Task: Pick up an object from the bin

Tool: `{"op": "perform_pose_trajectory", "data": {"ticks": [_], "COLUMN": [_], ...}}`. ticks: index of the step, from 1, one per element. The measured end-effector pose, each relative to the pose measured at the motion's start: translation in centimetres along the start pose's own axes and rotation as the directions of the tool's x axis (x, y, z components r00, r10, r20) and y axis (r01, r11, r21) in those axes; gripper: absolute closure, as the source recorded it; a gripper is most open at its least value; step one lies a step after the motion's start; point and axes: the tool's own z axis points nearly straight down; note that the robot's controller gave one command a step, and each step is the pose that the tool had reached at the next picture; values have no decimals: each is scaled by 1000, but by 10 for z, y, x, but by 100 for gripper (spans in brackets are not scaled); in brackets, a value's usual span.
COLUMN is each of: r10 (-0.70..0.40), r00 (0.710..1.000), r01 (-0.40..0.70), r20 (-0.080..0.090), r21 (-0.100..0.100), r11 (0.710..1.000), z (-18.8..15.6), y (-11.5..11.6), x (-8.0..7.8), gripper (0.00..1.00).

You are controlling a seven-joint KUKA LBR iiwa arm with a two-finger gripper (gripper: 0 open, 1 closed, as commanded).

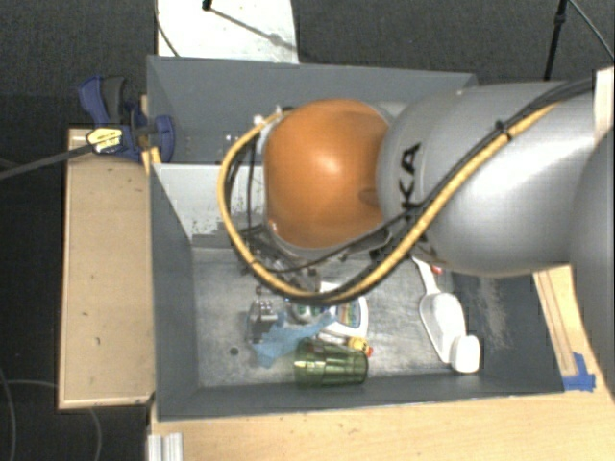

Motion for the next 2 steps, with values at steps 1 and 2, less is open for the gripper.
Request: {"op": "perform_pose_trajectory", "data": {"ticks": [1, 2], "r10": [5, -96], "r00": [1000, 995], "r01": [-5, 96], "r20": [8, 12], "r21": [-2, -1], "r11": [1000, 995], "z": [-4, 62], "y": [-1, -46], "x": [-2, -18], "gripper": [0, 0]}}
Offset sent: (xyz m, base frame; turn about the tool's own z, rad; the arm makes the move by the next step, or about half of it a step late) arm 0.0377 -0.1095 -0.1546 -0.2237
